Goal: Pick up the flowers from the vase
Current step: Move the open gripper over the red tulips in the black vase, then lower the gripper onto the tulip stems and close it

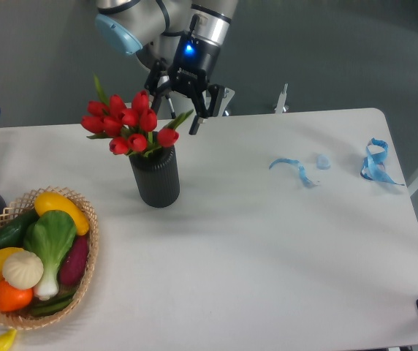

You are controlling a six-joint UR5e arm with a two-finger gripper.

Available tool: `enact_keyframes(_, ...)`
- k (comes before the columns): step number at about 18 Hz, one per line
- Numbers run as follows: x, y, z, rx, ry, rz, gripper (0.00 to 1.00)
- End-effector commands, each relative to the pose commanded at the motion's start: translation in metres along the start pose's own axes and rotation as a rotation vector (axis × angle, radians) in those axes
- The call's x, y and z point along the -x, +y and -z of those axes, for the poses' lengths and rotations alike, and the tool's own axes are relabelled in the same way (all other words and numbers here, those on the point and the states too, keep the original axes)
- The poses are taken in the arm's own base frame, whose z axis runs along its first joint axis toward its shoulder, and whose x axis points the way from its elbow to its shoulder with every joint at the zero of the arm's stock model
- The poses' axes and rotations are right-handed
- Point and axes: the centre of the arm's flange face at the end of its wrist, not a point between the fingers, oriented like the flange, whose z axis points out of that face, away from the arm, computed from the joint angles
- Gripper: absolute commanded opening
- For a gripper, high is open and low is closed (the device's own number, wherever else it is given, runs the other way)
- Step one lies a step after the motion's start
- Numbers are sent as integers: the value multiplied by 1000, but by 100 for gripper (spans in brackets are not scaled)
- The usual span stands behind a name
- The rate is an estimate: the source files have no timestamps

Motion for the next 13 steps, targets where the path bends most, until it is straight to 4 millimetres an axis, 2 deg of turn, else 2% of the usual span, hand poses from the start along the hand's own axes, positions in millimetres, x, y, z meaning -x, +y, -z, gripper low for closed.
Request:
enact_keyframes(2, -8, 5, -2, 1, 1, 2, 100)
enact_keyframes(7, -18, -1, 10, -6, -23, -12, 100)
enact_keyframes(10, -22, 7, 2, 2, 4, 9, 100)
enact_keyframes(13, -15, 10, -7, -5, 35, 29, 100)
